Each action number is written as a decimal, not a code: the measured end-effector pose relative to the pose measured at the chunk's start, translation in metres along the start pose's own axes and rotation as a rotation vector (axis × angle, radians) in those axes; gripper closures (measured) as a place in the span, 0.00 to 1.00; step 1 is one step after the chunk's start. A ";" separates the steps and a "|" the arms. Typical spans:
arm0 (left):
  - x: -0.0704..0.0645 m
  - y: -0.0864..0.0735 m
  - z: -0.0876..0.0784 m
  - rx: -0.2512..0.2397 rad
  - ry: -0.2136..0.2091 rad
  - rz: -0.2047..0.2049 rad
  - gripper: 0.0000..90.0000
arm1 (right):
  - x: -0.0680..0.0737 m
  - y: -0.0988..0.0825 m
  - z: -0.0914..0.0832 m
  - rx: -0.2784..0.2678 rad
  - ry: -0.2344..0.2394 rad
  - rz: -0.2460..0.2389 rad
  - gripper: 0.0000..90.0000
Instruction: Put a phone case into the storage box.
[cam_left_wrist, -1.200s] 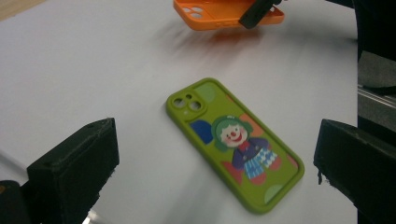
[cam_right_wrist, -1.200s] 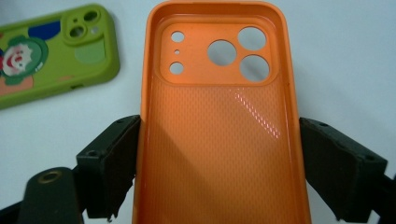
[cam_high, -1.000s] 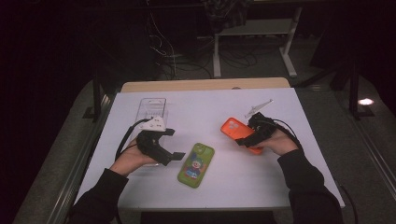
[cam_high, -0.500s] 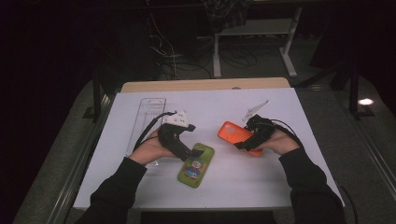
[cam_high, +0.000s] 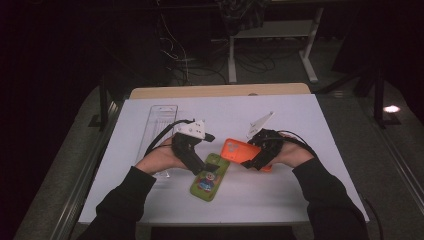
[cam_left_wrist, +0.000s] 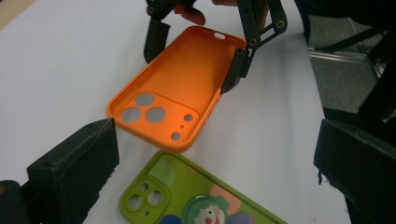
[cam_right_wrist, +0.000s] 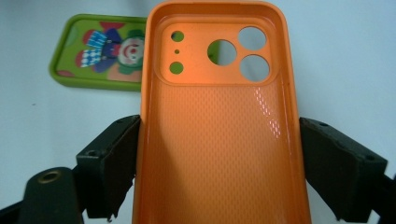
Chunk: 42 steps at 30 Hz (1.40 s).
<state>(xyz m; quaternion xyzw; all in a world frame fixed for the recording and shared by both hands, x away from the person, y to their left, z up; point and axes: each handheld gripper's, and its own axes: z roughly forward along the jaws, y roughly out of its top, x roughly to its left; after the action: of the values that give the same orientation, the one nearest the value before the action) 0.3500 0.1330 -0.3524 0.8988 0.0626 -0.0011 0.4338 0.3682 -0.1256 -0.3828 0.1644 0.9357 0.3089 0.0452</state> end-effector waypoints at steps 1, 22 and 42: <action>0.000 0.000 0.001 0.004 -0.008 0.008 0.00 | 0.002 0.001 0.000 0.003 0.006 -0.006 0.17; -0.006 -0.003 0.014 0.100 -0.044 0.085 0.00 | 0.035 0.020 0.016 0.038 0.114 -0.180 0.17; -0.014 -0.009 0.035 0.223 -0.080 0.130 0.00 | 0.050 0.031 0.014 0.031 0.149 -0.238 0.17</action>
<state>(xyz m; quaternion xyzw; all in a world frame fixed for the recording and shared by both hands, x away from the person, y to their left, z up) 0.3366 0.1092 -0.3804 0.9428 -0.0137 -0.0159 0.3326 0.3322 -0.0771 -0.3749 0.0295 0.9539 0.2984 0.0092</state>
